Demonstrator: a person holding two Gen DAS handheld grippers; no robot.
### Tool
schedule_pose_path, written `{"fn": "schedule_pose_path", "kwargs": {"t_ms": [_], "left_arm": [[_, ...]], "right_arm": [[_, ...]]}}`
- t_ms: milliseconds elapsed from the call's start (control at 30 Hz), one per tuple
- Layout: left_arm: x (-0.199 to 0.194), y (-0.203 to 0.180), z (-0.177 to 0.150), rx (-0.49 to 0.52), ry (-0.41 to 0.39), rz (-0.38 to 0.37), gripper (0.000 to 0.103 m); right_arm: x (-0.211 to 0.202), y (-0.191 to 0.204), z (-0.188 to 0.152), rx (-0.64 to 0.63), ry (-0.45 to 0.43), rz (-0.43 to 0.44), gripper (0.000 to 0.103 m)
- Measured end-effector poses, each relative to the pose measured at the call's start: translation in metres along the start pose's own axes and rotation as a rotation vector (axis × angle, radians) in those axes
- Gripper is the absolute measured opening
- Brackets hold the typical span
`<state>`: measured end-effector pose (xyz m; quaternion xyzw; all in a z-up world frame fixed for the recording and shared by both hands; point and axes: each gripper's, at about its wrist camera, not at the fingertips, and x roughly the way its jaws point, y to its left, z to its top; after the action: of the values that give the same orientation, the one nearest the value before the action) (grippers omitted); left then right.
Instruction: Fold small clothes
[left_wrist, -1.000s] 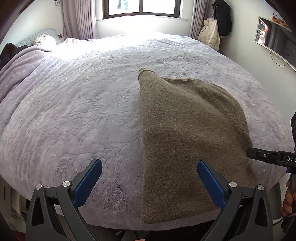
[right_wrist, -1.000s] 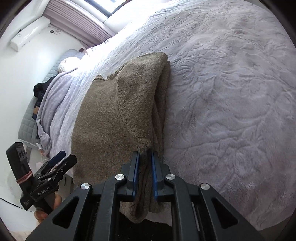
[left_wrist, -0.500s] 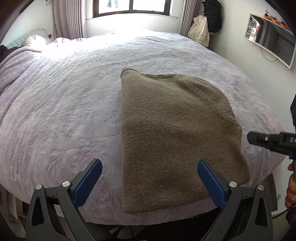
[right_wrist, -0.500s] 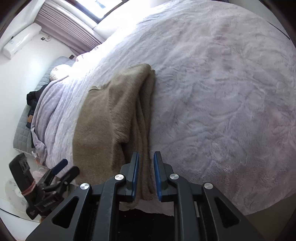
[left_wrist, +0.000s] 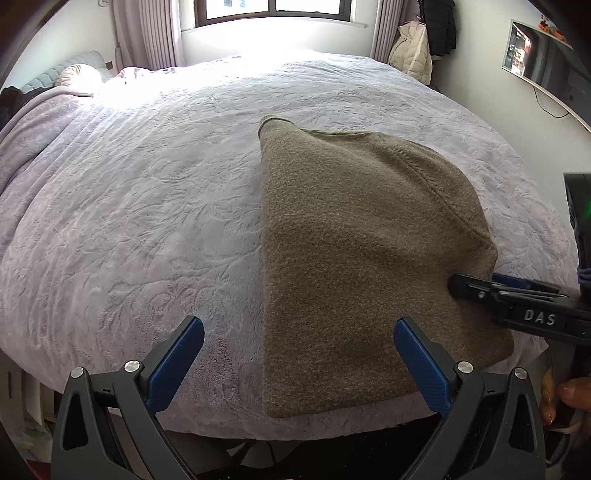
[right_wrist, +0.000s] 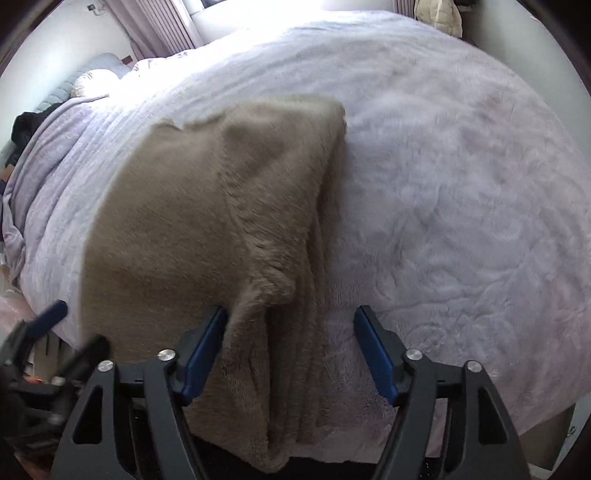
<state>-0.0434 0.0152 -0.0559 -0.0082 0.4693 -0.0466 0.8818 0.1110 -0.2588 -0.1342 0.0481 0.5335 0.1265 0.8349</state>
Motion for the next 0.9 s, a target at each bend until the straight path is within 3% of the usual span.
{"fn": "schedule_pose_path", "kwargs": {"t_ms": [300,533,733,900], "left_arm": [[0.006,0.0,0.0,0.014,0.011,0.048,0.103],[-0.005,-0.005,0.014,0.014,0.005,0.072,0.103],[-0.014,0.0,0.032,-0.033,0.02,0.078,0.103],[-0.018,0.002,0.042,-0.048,0.026,0.08,0.103]], "right_arm": [[-0.026,-0.027,-0.006,0.127,0.029,0.077,0.08],[-0.057,0.002,0.014,0.047,-0.021,-0.009,0.083],[-0.071,0.049,0.03,-0.072,-0.085,-0.168,0.083],[-0.072,0.064,0.034,-0.092,-0.088,-0.2,0.083]]}}
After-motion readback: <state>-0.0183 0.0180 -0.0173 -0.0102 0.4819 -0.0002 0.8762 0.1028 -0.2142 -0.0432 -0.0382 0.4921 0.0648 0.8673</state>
